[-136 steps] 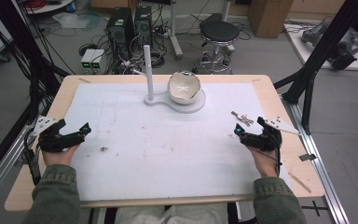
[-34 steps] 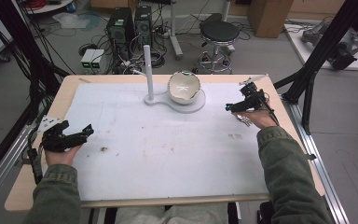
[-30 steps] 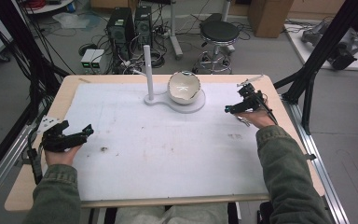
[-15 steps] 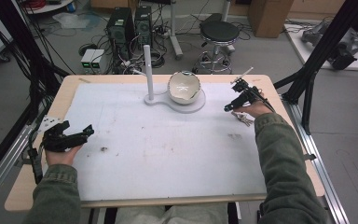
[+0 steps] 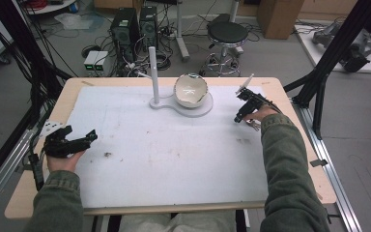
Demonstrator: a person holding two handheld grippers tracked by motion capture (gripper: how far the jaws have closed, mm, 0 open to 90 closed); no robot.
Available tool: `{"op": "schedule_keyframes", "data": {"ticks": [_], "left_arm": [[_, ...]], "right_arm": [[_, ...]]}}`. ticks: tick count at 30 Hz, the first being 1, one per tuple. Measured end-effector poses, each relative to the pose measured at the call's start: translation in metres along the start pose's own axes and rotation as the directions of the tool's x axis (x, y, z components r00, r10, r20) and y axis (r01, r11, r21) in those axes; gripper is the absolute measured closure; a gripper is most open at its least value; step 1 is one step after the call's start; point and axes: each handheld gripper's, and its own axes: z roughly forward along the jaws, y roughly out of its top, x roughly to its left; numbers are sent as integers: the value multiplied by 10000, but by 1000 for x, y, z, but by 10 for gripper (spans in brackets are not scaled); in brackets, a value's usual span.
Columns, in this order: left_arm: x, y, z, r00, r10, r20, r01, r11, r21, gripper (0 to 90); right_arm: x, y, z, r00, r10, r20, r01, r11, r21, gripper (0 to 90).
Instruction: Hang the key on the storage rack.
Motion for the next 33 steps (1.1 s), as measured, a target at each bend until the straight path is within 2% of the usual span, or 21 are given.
{"op": "schedule_keyframes", "data": {"ticks": [4, 6, 12, 13, 15, 17, 19, 23, 25, 26, 28, 33], "left_arm": [[0, -1, 1, 10000, -23, -17, 23, 10000, 60, 17], [0, -1, 0, 10000, 49, -8, -49, 9999, 133, 17], [1, -1, -2, 9998, -67, -161, 67, 10000, 17, 17], [2, -1, -2, 9998, -104, -160, 104, 9999, 7, 17], [2, -1, -2, 9998, -96, -176, 96, 10000, 19, 17], [2, -1, -2, 9999, -61, -142, 62, 10000, 36, 17], [1, -1, -2, 9999, -44, -140, 45, 10000, 31, 17], [3, -1, -3, 9997, -187, -135, 187, 9998, 9, 17], [3, -1, -3, 9996, -253, -101, 253, 9997, -6, 17], [3, -1, -3, 9997, -246, -76, 246, 9997, -37, 17], [3, -1, -3, 9997, -225, -25, 225, 9997, -43, 17], [2, 0, -4, 9996, -274, 36, 274, 9996, -118, 17]], "right_arm": [[-3, -1, 0, 9996, -74, -286, 73, 10000, -36, 347], [-5, -1, -1, 9992, 31, -386, -38, 9999, -160, 374], [-1, 1, 2, 9993, -99, -357, 96, 9999, -84, 584], [-1, 1, 2, 9995, -143, -280, 140, 9998, -114, 644], [-2, 2, 2, 9994, 29, -351, -33, 9999, -97, 700], [-2, 3, 2, 9988, 181, -452, -176, 9998, 98, 795], [-1, 5, 1, 9983, 292, -512, -279, 9993, 261, 821], [3, 5, 0, 9999, -112, -38, 113, 9997, 214, 830], [6, 5, -3, 9998, -131, 122, 129, 9998, 160, 841], [6, 4, -5, 9999, -116, 99, 116, 9999, 36, 874], [9, 4, -11, 9999, -40, 153, 44, 9997, -221, 875], [16, 1, -16, 9995, 74, 307, -65, 9996, -292, 877]]}}
